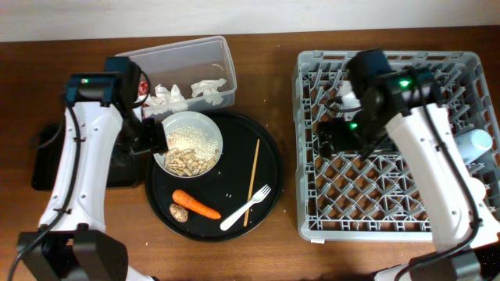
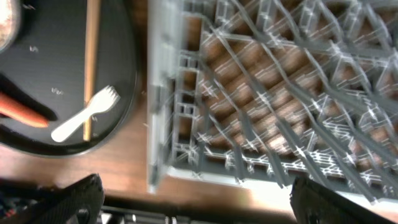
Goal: Sort waste into correct bins and load items into the dishwasher rack
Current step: 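Grasp the rim of the rice plate with the left gripper and lift it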
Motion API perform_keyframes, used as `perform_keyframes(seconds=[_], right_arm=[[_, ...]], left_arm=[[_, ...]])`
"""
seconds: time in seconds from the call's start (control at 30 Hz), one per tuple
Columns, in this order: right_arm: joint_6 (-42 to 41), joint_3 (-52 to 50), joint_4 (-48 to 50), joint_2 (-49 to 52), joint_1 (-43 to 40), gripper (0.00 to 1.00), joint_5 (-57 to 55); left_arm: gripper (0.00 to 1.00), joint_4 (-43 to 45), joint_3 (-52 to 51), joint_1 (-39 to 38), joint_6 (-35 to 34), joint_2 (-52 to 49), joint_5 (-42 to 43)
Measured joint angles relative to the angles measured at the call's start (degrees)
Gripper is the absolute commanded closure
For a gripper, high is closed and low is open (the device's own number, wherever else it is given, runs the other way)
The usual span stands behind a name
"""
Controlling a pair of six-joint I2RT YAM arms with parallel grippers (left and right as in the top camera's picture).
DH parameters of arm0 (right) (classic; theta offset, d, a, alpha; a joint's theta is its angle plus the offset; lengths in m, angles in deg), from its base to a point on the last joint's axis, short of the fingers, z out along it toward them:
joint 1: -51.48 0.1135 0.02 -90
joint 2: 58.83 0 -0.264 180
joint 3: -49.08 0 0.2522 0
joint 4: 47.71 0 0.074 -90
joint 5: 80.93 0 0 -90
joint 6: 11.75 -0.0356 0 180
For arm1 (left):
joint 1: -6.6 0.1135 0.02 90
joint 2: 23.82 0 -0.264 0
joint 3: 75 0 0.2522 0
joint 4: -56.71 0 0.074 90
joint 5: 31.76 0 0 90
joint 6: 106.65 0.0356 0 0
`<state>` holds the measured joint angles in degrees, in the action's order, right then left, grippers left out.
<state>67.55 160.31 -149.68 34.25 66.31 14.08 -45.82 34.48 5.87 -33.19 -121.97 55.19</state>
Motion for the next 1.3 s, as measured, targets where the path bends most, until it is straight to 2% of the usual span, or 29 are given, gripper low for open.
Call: perform_keyframes(seconds=[0.07, 0.17, 0.27, 0.33, 0.4, 0.5, 0.67, 0.73, 0.8, 0.97, 1.17, 1.23, 1.3], right_arm=[[-0.1, 0.0, 3.2, 0.2, 8.2, 0.02, 0.9], [-1.1, 0.0, 7.1, 0.2, 15.1, 0.02, 0.9], [-2.2, 0.0, 10.4, 1.0, 18.5, 0.01, 0.9], [-3.2, 0.0, 10.9, 3.0, 19.9, 0.05, 0.9], [-7.0, 0.0, 10.5, 4.4, 20.0, 0.05, -1.3], [-9.7, 0.0, 8.0, 3.8, 16.2, 0.05, -4.6], [-6.8, 0.0, 0.9, -1.4, 0.4, 0.04, -6.8], [-4.9, 0.0, -1.0, -1.6, -4.0, 0.04, -7.0], [-3.4, 0.0, -2.1, -1.6, -8.2, 0.04, -7.2], [-2.3, 0.0, -2.6, -1.6, -9.1, 0.04, -7.2], [-2.1, 0.0, -2.5, -1.6, -9.1, 0.04, -7.2], [-2.1, 0.0, -2.6, -1.6, -9.1, 0.04, -7.2], [-2.1, 0.0, -2.6, -1.6, -9.1, 0.04, -7.2]], left_arm=[[0.17, -0.1, 0.0, 3.2, 0.0, 0.0, 0.1], [0.16, -0.2, 0.0, 4.8, 0.0, 0.0, 0.0], [0.17, -0.5, 0.0, 5.4, 0.0, 0.0, 0.0], [0.17, -0.7, 0.0, 7.5, 0.0, 0.0, 0.5], [0.17, -0.7, 0.0, 9.1, 0.0, 0.0, 1.2], [0.16, 5.4, -0.2, 5.3, -0.2, 0.0, 4.0], [0.17, 21.3, -0.2, -14.3, -2.1, -0.7, 5.8], [0.18, 24.5, -0.3, -19.3, -4.2, -3.8, 6.3], [0.23, 28.5, -0.3, -22.6, -6.4, -10.5, 6.3], [0.24, 35.6, -0.3, -24.7, -8.8, -23.4, 1.1], [0.24, 38.9, -0.3, -24.7, -9.1, -25.4, -5.6], [0.26, 39.2, -0.3, -24.7, -9.3, -26.6, -6.8], [0.34, 39.3, -0.1, -24.8, -9.3, -26.9, -7.3]])
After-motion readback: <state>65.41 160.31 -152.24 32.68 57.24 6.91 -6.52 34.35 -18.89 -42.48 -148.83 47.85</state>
